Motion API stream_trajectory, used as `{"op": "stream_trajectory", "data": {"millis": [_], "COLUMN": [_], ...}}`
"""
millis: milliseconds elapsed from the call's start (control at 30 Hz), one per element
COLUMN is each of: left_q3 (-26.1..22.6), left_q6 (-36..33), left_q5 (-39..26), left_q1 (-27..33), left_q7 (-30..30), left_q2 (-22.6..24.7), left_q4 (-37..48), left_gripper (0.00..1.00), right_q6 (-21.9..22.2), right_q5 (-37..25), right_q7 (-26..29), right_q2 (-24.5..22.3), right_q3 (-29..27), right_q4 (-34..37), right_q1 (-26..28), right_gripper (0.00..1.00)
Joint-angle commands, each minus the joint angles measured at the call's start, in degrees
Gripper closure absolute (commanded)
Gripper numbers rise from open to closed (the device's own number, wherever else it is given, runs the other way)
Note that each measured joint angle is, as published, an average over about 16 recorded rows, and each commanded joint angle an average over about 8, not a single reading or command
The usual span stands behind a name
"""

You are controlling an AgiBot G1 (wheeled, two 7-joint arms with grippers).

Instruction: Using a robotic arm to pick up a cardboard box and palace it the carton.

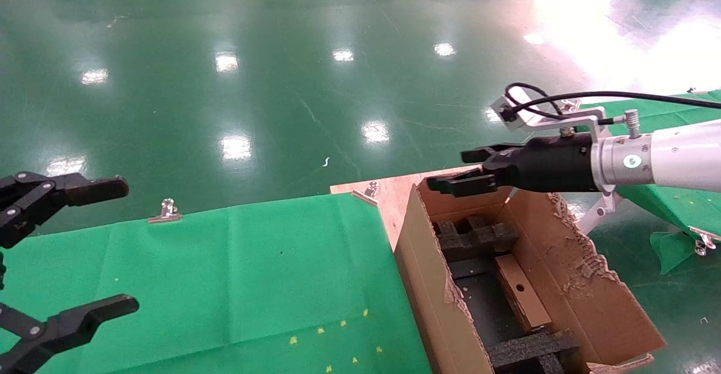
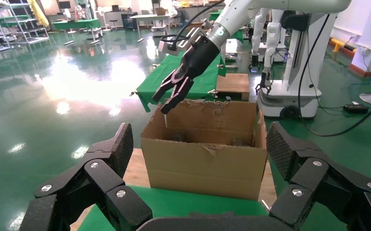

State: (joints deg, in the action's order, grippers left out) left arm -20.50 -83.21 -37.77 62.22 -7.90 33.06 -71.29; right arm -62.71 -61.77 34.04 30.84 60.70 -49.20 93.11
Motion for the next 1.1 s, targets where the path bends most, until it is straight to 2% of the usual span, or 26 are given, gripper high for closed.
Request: {"op": "stream_trajectory", "data": {"millis": [33,1100], "left_q3": [0.00,-0.01], "left_q6": [0.00,0.00], "left_q5": [0.00,0.00], "left_q1": [0.00,0.00], "left_q7": [0.00,0.00], "left_q2": [0.00,0.00], "left_q4": [0.00,0.00], "left_gripper": [0.00,0.00], "right_q6": [-0.89,-15.06], "right_q5": [0.77,13.05], "right_q7": [-0.90,-15.27], "right_q2": [0.16,2.74], "right_q3": [-1.73,-29.29], "right_q4": [-0.94,-15.98], "right_q1": [-1.22,-20.68], "right_gripper": [0.00,0.00]}}
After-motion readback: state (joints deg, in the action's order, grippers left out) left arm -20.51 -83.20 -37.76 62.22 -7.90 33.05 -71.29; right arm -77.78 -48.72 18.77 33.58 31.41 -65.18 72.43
